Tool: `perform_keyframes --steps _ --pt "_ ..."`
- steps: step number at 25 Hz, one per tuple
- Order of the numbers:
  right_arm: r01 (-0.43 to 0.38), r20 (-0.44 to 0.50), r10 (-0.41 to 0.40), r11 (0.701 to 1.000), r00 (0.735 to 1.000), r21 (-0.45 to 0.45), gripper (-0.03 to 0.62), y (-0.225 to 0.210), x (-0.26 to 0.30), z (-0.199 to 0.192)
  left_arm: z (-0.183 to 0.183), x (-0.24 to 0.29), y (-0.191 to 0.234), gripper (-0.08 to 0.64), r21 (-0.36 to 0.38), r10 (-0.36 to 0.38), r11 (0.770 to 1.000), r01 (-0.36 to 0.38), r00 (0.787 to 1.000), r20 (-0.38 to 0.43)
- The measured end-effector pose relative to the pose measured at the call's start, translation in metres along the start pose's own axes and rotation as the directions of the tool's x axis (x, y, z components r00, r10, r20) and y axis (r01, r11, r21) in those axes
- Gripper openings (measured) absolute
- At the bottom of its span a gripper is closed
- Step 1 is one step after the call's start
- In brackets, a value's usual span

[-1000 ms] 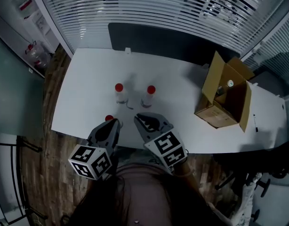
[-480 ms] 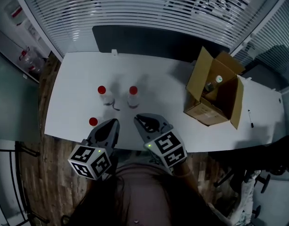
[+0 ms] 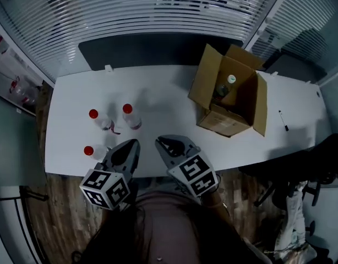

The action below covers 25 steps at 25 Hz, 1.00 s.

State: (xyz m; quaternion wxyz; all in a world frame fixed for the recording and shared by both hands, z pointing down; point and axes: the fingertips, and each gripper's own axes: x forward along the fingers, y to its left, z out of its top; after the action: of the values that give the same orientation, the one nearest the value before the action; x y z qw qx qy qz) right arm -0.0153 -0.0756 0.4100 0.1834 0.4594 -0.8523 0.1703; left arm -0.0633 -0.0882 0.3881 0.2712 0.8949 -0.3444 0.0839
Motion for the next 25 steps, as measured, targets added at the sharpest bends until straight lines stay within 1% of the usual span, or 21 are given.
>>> perform_keyframes --steps 6,10,14,25 --pt "0.091 0.019 -0.092 0.995 0.996 0.048 0.044 -0.033 -0.033 -0.012 -0.003 0.029 -0.038 0.008 0.036 -0.080 0.996 0.082 0.996 -0.039" --pt "0.135 0.041 -0.139 0.988 0.989 0.080 0.045 -0.052 -0.054 -0.019 -0.008 0.047 -0.061 0.008 0.059 -0.130 0.989 0.134 0.989 -0.067" --pt "0.181 0.061 -0.191 0.974 0.980 0.135 0.046 -0.071 -0.076 -0.027 -0.013 0.063 -0.085 0.008 0.081 -0.172 0.980 0.180 0.980 -0.099" --pt "0.285 0.082 -0.309 0.932 0.947 0.223 0.046 -0.118 -0.127 -0.050 -0.027 0.102 -0.139 0.008 0.130 -0.254 0.952 0.277 0.952 -0.172"
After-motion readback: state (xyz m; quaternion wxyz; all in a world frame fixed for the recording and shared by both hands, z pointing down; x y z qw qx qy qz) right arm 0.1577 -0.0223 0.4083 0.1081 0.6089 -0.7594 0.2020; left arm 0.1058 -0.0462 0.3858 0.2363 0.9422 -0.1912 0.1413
